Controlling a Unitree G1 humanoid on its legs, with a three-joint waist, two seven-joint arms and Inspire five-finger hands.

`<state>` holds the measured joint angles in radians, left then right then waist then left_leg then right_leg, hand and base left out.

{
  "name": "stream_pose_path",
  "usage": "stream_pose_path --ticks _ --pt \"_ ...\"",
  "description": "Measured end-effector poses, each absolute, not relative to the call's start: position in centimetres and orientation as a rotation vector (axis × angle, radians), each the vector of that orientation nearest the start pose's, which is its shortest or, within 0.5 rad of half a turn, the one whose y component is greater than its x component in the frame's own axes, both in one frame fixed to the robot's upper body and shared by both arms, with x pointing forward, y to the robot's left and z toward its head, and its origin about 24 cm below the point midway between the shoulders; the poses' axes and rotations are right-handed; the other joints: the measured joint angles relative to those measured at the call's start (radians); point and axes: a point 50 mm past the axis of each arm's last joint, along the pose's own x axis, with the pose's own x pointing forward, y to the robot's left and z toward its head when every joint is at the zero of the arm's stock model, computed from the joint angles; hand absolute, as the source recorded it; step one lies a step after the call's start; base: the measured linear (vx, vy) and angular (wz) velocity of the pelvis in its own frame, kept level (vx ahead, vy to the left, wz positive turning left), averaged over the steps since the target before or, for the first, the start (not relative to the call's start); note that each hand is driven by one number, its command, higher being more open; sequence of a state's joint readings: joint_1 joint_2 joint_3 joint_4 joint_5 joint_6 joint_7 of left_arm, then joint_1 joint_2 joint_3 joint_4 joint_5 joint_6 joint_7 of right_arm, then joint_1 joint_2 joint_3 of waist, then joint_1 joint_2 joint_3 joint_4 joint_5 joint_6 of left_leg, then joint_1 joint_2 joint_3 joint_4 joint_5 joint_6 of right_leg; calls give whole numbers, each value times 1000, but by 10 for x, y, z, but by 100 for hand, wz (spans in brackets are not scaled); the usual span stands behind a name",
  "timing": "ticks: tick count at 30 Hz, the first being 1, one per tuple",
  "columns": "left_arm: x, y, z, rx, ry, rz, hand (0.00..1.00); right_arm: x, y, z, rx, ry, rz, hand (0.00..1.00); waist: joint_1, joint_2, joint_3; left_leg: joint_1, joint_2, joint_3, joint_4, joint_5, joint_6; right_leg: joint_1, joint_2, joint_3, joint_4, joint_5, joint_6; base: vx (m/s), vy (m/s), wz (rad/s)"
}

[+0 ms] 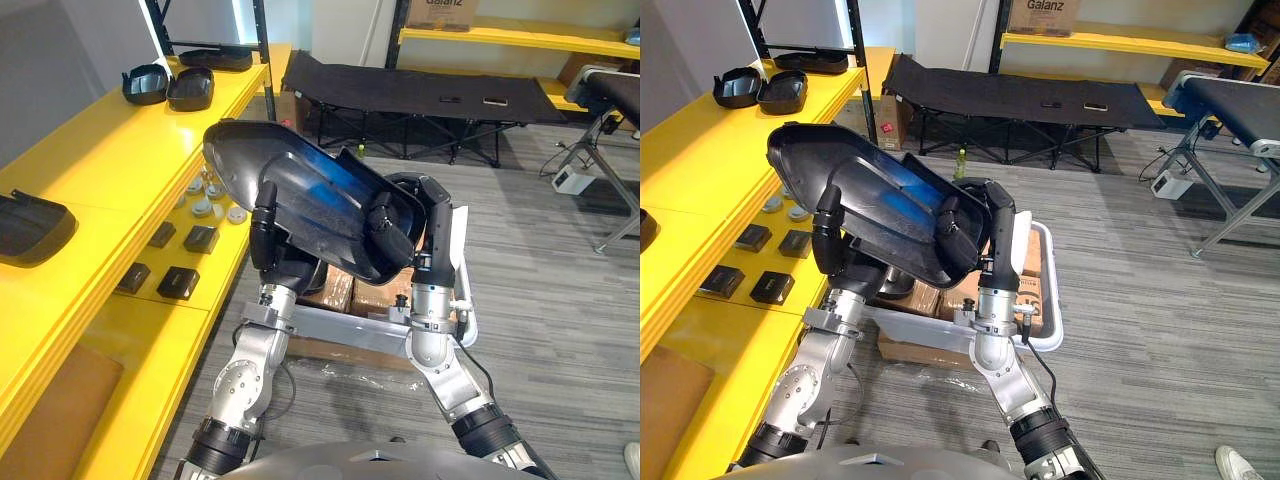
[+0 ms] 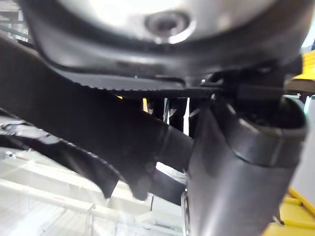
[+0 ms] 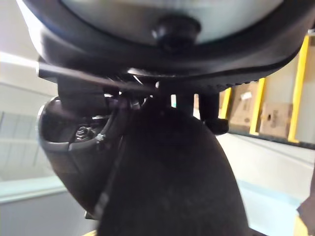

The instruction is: Walk over and take three plastic housings, then place them on the shelf

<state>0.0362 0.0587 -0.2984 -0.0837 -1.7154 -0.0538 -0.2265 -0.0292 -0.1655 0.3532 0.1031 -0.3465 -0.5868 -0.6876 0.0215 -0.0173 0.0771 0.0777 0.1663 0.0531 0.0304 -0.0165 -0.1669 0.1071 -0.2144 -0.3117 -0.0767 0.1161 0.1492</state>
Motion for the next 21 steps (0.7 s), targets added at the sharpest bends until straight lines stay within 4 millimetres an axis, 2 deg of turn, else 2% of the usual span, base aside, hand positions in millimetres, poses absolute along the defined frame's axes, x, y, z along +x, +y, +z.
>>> stream_pose_path --ticks 3,9,14,15,21 --pt "238 98 58 -1653 -26 -328 0 219 -101 80 -155 -681 -112 0 0 -6 -4 0 0 0 0 0 0 0 0 -1 0 0 0 0 0 0" --pt "239 104 59 -1560 -80 -272 0 214 -95 76 -143 -669 -78 0 1 -32 -27 -2 0 -4 3 -2 -2 2 0 -8 -1 -2 -3 0 0 0" --pt "240 109 60 -1446 -101 -257 0 208 -97 70 -149 -646 -71 0 -2 -30 -34 -3 0 -4 5 -3 -2 1 0 -10 -1 -8 -12 0 0 0" --pt "240 109 60 -1440 -102 -258 0 208 -98 70 -151 -650 -68 100 -4 -29 -34 -3 0 -4 5 -3 -2 1 0 -10 -1 -8 -12 0 0 0" --pt "240 111 60 -1350 -101 -224 0 204 -94 64 -172 -632 -17 100 -18 -26 -36 -3 1 -3 5 -3 -3 0 0 -10 -2 -8 -12 0 0 0"
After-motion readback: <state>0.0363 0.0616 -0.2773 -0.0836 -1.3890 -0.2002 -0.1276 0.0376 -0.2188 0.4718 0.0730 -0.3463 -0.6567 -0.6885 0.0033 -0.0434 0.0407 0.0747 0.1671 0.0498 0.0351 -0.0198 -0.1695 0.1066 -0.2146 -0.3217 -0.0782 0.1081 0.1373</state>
